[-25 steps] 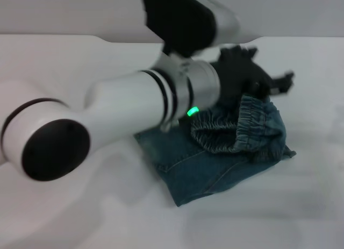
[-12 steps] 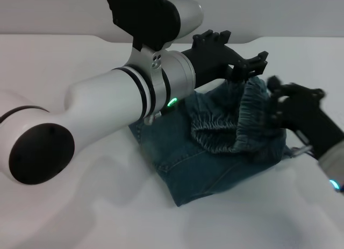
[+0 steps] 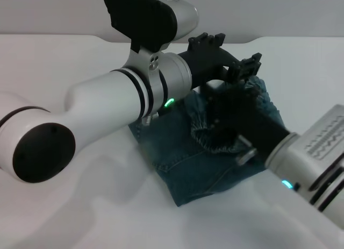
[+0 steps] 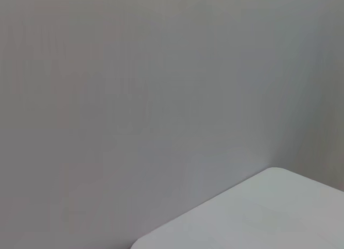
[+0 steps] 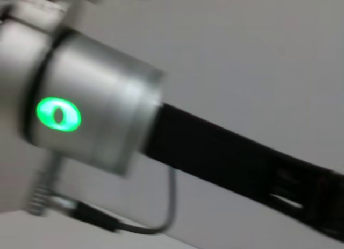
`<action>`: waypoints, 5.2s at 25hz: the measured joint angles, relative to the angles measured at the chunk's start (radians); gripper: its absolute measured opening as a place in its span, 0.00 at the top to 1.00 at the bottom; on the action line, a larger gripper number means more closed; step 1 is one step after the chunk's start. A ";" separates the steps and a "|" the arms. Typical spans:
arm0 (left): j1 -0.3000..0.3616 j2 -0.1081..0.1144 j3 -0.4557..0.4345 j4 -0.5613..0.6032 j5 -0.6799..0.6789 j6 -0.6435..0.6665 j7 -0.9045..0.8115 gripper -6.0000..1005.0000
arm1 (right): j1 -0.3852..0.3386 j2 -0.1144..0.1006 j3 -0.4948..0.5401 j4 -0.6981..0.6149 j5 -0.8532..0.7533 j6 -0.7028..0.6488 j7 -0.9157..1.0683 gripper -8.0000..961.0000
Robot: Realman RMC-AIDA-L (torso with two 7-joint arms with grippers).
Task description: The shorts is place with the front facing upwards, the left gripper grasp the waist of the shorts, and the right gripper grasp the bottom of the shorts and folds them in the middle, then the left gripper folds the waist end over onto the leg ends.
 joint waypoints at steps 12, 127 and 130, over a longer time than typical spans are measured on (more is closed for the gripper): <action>0.108 0.008 -0.215 0.048 0.007 0.238 0.028 0.17 | -0.005 0.046 -0.094 -0.010 0.002 0.029 0.004 0.99; 0.044 0.008 -0.264 0.281 -0.002 0.330 0.008 0.17 | 0.041 0.046 0.172 -0.355 0.002 -0.107 0.119 0.99; 0.051 0.009 -0.264 0.280 0.000 0.328 0.010 0.17 | 0.045 0.044 0.188 -0.409 0.002 -0.142 0.118 0.99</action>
